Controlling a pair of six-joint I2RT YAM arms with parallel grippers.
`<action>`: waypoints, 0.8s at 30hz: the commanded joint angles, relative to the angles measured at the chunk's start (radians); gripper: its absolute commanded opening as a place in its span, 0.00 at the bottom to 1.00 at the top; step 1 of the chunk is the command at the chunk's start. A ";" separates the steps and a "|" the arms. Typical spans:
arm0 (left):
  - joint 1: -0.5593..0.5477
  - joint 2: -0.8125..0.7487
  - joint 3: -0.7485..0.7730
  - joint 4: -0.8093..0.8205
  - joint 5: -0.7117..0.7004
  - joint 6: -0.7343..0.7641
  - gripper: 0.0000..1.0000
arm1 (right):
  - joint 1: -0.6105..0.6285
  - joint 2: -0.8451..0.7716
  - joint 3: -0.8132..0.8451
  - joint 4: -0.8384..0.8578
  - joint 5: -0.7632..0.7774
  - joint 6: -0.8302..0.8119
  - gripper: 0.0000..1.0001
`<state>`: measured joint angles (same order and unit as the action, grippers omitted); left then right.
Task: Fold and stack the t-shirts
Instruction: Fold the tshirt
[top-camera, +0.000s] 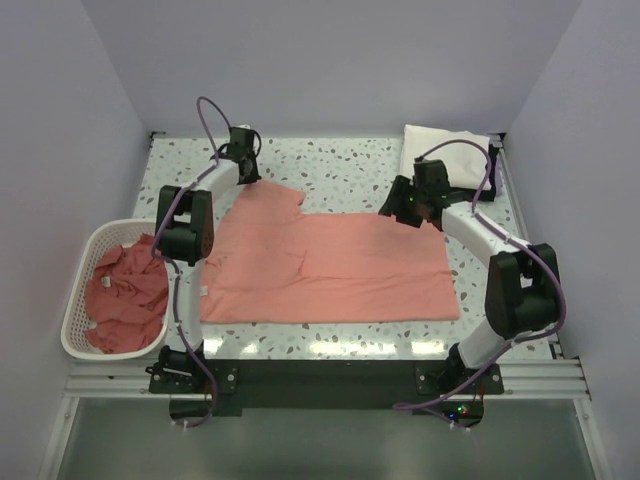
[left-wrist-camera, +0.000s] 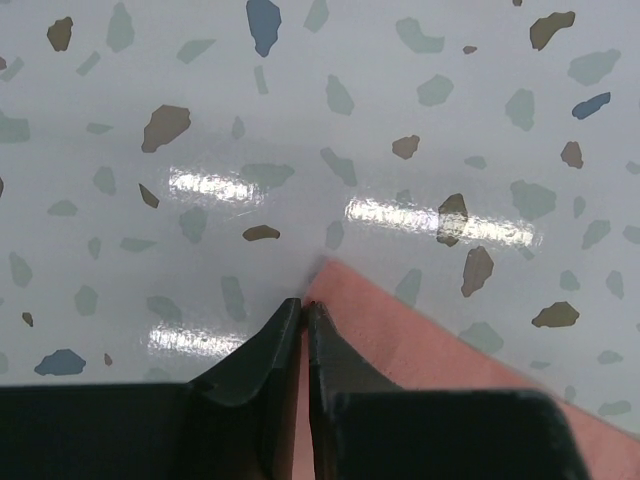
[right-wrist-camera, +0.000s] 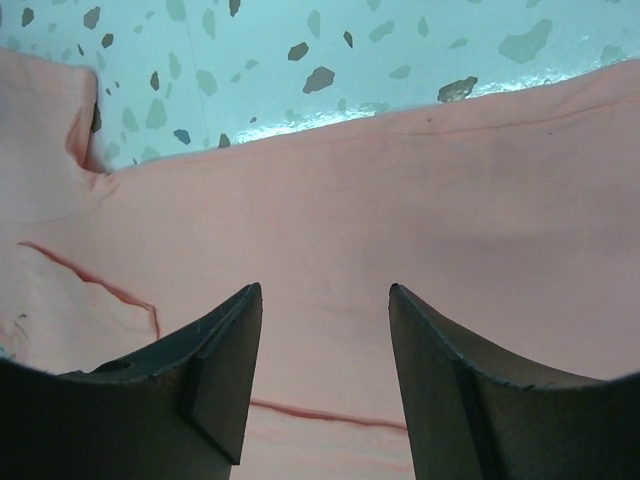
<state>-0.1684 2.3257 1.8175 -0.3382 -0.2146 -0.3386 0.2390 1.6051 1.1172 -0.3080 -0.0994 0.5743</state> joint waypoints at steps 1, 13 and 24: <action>0.004 -0.012 0.014 0.034 0.006 0.021 0.09 | -0.012 0.029 0.041 0.033 0.004 -0.019 0.57; 0.004 -0.081 -0.012 0.077 0.009 0.015 0.00 | -0.187 0.170 0.161 -0.016 0.018 -0.030 0.57; 0.009 -0.127 -0.032 0.100 0.038 -0.005 0.00 | -0.288 0.220 0.184 -0.085 0.133 -0.065 0.57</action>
<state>-0.1680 2.2749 1.7870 -0.2966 -0.1940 -0.3305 -0.0360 1.8122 1.2514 -0.3557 -0.0391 0.5461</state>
